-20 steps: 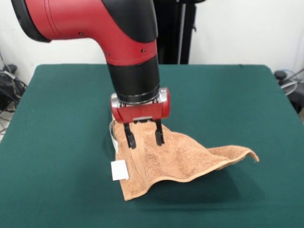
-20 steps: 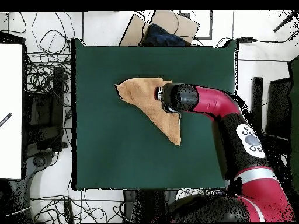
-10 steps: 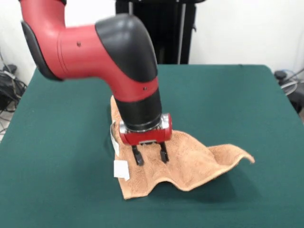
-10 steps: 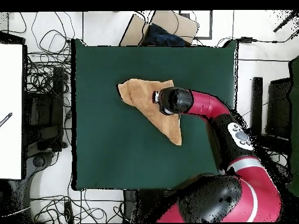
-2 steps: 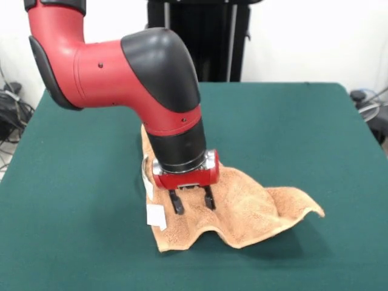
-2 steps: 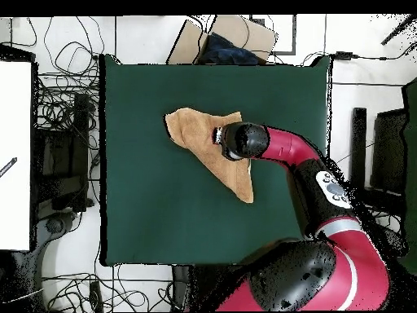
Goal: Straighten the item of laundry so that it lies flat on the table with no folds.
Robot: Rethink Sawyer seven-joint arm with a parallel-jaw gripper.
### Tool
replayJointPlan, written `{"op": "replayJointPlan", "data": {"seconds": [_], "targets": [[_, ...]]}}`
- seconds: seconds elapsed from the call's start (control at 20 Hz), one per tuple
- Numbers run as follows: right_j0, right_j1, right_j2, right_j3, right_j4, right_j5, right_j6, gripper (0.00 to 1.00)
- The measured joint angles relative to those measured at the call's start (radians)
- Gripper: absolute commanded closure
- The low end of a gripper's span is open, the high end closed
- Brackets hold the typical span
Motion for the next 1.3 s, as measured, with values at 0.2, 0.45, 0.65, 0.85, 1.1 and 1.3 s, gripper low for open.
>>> {"op": "replayJointPlan", "data": {"seconds": [0.2,0.45,0.65,0.85,1.1,1.3], "targets": [[-0.002,0.005,0.0,0.0,0.0,-0.02,0.0,1.0],[-0.002,0.006,0.0,0.001,0.0,-0.025,0.0,1.0],[-0.002,0.001,-0.001,0.004,-0.001,-0.025,0.0,1.0],[-0.001,-0.037,-0.001,0.021,-0.001,-0.017,0.0,1.0],[0.001,-0.126,-0.001,0.019,0.0,0.084,0.0,1.0],[-0.001,-0.176,-0.001,0.011,-0.001,0.155,0.0,1.0]]}}
